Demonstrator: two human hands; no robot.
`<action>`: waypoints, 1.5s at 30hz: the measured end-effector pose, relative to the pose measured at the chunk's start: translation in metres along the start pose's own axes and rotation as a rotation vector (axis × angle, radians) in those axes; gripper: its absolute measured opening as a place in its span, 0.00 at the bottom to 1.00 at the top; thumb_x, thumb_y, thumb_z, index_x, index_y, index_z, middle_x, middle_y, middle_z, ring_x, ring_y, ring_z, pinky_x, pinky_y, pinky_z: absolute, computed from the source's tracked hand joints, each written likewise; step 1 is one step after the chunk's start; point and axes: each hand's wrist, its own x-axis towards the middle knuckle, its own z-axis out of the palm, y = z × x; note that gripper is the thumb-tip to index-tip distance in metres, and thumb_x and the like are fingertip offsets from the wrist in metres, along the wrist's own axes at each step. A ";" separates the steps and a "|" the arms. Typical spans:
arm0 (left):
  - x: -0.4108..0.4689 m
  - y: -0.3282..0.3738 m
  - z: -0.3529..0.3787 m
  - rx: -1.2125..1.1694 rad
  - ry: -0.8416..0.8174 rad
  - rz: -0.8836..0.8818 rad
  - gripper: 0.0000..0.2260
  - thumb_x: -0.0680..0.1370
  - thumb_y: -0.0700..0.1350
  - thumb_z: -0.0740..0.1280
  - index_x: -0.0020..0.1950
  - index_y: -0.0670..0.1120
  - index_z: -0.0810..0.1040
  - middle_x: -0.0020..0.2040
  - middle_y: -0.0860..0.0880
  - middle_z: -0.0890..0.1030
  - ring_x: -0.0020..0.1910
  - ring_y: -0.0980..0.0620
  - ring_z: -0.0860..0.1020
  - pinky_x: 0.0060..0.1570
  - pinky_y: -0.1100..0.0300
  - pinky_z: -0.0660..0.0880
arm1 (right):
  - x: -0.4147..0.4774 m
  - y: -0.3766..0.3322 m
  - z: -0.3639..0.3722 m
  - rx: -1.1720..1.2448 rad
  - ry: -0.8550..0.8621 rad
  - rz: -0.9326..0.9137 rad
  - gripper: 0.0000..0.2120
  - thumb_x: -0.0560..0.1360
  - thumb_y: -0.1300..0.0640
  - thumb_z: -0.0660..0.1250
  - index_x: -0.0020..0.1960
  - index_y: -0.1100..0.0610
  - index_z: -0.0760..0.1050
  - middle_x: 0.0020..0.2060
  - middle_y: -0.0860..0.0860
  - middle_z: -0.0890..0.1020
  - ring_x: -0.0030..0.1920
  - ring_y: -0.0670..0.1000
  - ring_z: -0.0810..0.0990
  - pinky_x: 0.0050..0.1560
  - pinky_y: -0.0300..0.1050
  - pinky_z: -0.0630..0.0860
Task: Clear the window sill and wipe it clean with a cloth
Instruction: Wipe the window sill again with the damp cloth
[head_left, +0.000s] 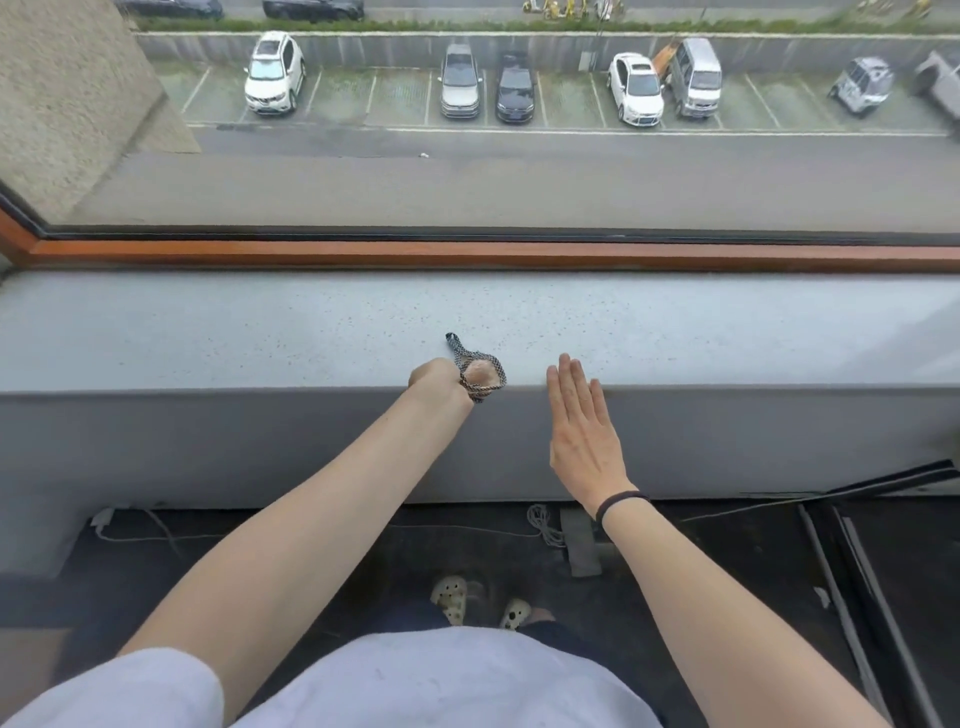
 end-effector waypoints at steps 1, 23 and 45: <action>0.001 -0.012 0.002 0.046 -0.010 0.007 0.12 0.78 0.32 0.51 0.36 0.43 0.63 0.40 0.44 0.72 0.40 0.48 0.73 0.49 0.55 0.73 | -0.006 0.002 0.002 -0.004 0.012 0.012 0.43 0.63 0.73 0.61 0.75 0.64 0.49 0.75 0.62 0.55 0.76 0.58 0.51 0.74 0.52 0.42; -0.129 -0.186 0.174 0.135 -0.086 -0.212 0.09 0.76 0.33 0.47 0.41 0.38 0.65 0.42 0.42 0.69 0.34 0.49 0.63 0.32 0.59 0.62 | -0.122 0.276 -0.002 0.009 -0.037 0.249 0.43 0.64 0.70 0.64 0.76 0.65 0.48 0.74 0.66 0.50 0.75 0.63 0.49 0.74 0.56 0.51; -0.185 -0.301 0.347 0.072 -0.262 -0.576 0.24 0.80 0.31 0.48 0.73 0.30 0.40 0.75 0.34 0.44 0.71 0.32 0.59 0.60 0.46 0.71 | -0.164 0.440 0.005 -0.049 -0.047 0.491 0.43 0.65 0.67 0.65 0.75 0.66 0.48 0.74 0.66 0.51 0.75 0.63 0.50 0.74 0.55 0.51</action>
